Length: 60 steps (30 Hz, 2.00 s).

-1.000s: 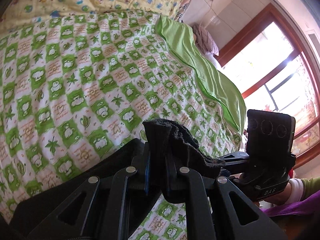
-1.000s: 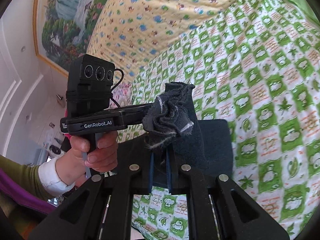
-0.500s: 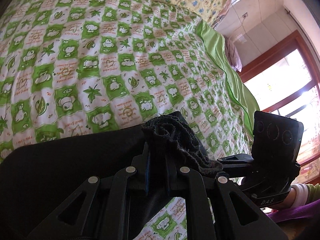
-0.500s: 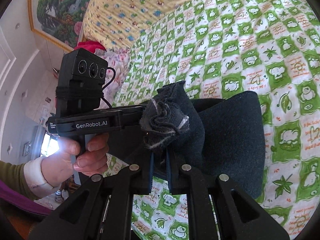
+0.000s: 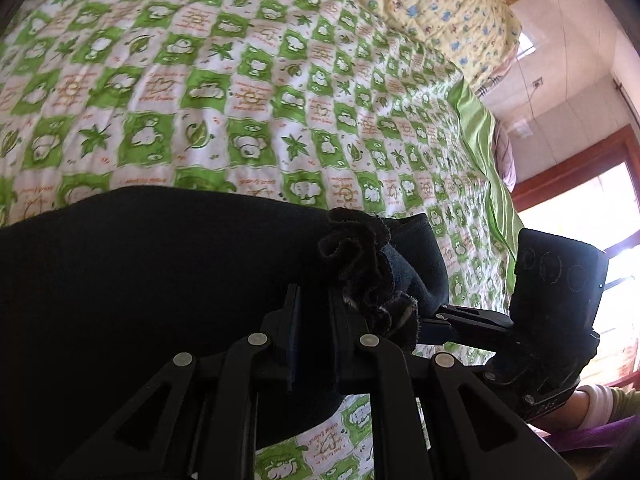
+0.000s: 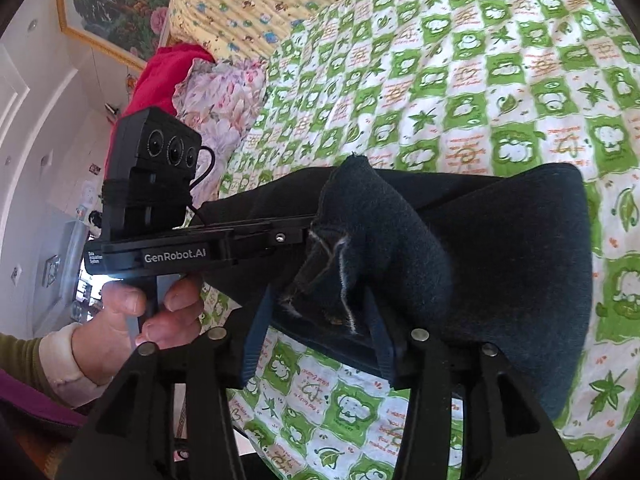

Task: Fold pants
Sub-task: 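Lower the folded navy pants onto the quilt and open both grippers, then grasp the folded pants end with the left gripper while the right gripper grasps beside it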

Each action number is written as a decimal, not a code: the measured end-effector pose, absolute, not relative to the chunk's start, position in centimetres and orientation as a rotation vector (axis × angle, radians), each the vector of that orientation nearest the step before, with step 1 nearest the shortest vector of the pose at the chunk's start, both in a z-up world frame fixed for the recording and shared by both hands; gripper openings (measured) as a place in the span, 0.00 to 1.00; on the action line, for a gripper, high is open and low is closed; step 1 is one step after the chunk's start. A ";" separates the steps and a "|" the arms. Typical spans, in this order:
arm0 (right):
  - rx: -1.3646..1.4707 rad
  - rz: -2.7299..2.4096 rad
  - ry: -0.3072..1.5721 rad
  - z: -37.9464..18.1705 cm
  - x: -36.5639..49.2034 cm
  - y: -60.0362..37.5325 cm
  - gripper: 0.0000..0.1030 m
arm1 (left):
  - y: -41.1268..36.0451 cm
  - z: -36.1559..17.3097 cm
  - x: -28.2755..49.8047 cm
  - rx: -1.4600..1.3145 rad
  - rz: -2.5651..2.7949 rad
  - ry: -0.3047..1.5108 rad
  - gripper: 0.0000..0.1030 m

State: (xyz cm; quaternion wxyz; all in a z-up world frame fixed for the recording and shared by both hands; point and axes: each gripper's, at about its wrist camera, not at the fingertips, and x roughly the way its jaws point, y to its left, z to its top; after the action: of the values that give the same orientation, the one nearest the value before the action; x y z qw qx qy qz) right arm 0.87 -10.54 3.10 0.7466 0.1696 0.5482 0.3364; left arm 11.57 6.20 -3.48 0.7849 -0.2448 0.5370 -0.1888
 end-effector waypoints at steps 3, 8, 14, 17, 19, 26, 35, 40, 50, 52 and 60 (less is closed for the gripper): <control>0.369 0.752 1.206 3.2 1.0 -10.1 0.48 | 7.7 -3.1 10.3 -0.560 -0.361 1.141 0.16; 0.369 0.782 1.202 4.0 1.4 -9.0 0.48 | 10.5 -2.6 8.0 -0.618 -0.291 1.111 0.18; 0.358 0.825 1.193 5.1 1.4 -7.5 0.48 | 12.5 -1.8 5.8 -0.652 -0.221 1.079 0.22; 0.348 0.848 1.194 5.6 1.3 -6.6 0.48 | 13.2 -1.5 4.7 -0.676 -0.185 1.060 0.23; 0.334 0.864 1.191 6.0 1.3 -6.0 0.48 | 13.7 -1.4 4.1 -0.703 -0.163 1.048 0.27; 0.286 0.894 1.192 6.8 1.7 -4.0 0.48 | 15.7 -1.1 0.9 -0.762 -0.055 1.012 0.31; 0.218 0.947 1.204 7.2 2.7 -0.6 0.48 | 18.7 -1.1 -3.7 -0.822 0.092 0.961 0.35; 0.192 0.984 1.211 7.3 3.5 1.8 0.51 | 20.4 -0.9 -5.7 -0.858 0.174 0.931 0.37; 0.128 1.038 1.232 7.2 4.5 6.3 0.55 | 23.3 -1.2 -9.0 -0.915 0.301 0.890 0.42; 0.113 1.049 1.236 7.1 4.7 7.0 0.56 | 24.0 -1.4 -9.5 -0.932 0.321 0.878 0.42; 0.074 1.077 1.254 6.5 5.2 9.8 0.57 | 25.6 -2.1 -10.4 -0.970 0.367 0.872 0.46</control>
State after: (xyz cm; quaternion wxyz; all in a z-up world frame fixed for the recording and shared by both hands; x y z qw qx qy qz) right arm 5.21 9.82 6.52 0.6767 0.0327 0.5579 0.4792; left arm -10.41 25.58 -2.06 0.7792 -0.4487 0.4034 0.1696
